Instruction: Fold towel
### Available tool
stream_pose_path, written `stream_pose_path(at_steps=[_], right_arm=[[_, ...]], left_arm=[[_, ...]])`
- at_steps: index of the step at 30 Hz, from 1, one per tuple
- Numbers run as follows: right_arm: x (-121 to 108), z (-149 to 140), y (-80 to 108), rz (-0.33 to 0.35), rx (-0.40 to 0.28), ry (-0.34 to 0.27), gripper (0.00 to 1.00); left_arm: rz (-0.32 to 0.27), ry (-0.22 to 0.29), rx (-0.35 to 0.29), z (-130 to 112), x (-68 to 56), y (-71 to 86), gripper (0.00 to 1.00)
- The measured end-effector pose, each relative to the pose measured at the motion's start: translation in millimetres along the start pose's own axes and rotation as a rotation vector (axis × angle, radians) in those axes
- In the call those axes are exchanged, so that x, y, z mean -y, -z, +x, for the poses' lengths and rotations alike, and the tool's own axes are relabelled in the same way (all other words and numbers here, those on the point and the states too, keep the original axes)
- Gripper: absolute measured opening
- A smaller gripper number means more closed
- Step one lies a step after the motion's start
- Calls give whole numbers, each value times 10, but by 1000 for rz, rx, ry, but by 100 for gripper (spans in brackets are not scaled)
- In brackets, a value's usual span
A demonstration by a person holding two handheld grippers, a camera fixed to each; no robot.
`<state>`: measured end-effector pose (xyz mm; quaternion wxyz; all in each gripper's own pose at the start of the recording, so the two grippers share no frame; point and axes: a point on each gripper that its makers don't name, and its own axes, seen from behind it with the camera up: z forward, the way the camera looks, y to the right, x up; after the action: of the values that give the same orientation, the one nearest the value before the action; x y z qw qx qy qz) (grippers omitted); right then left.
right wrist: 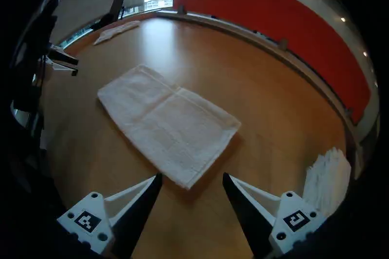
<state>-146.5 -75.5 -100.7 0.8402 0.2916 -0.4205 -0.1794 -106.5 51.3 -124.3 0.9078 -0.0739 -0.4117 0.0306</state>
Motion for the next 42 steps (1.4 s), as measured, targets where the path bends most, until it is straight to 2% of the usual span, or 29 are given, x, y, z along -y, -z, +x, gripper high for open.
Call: stream_pose_path(at_steps=[8, 15, 26, 32, 38, 42], right_arm=[[24, -122, -65, 29, 36, 26, 89], [55, -207, -117, 62, 64, 34, 65], [94, -280, -198, 104, 85, 33, 36], [102, -281, -211, 110, 80, 35, 27], [108, -261, -221, 116, 76, 37, 26], [102, -250, -224, 113, 74, 41, 18]], left_arm=[[24, 17, 5, -114, 92, 128, 96], [34, 34, 12, -213, 128, 194, 97], [50, 50, 15, -294, 198, 265, 97], [51, 52, 14, -308, 201, 278, 97], [49, 48, 16, -323, 183, 274, 97], [47, 45, 14, -315, 176, 274, 97]])
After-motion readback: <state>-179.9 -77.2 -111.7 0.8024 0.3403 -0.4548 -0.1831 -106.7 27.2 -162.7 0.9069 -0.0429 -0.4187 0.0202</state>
